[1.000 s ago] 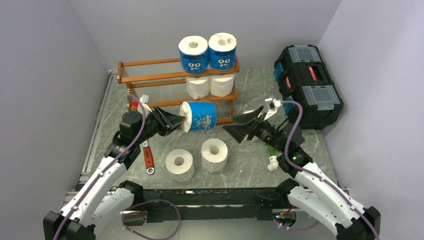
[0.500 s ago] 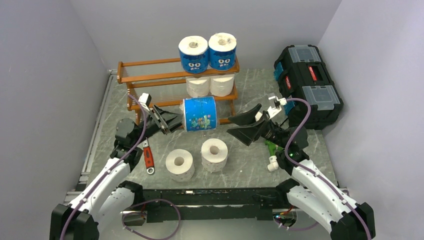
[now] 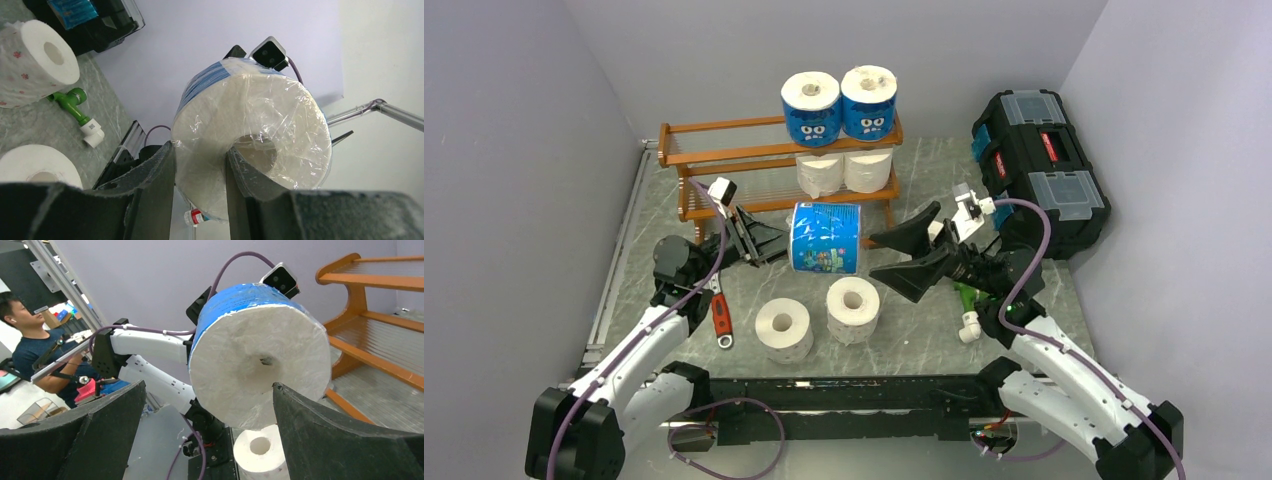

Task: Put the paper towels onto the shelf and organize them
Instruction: Pick up the paper towel from the center of the board.

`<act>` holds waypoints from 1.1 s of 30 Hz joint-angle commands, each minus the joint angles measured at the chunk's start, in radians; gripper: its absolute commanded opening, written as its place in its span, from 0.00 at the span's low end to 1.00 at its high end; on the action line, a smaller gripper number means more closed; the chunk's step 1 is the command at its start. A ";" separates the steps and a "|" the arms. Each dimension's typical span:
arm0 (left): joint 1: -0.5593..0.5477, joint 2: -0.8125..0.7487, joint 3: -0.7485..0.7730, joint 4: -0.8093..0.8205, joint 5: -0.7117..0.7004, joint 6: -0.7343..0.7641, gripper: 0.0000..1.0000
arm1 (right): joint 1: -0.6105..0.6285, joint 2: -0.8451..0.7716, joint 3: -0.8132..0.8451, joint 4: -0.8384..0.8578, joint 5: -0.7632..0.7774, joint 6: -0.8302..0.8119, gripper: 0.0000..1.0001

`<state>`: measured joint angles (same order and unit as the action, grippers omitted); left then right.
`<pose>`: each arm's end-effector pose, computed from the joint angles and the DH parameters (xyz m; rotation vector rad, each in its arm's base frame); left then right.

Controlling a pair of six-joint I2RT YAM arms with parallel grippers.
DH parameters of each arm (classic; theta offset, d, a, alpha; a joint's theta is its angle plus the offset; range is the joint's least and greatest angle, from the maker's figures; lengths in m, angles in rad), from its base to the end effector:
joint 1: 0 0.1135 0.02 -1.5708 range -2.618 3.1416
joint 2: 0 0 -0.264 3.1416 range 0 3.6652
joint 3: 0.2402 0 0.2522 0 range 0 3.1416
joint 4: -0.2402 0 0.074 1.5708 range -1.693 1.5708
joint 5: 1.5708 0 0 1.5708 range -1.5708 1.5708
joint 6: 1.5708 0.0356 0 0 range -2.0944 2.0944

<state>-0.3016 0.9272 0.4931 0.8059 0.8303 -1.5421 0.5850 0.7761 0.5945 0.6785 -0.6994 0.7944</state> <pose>0.1835 -0.0846 0.3117 -0.0783 1.6494 -1.9874 0.1310 0.1143 0.3615 -0.5838 1.2242 1.5616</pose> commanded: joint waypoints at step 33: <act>-0.027 -0.053 0.025 -0.061 -0.065 0.033 0.00 | 0.138 0.143 0.154 -0.132 0.129 -0.163 0.75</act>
<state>-0.3206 0.9073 0.4946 0.7094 0.7921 -1.5196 0.7124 0.9150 0.7036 0.5388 -0.6010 0.6613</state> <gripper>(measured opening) 0.399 0.799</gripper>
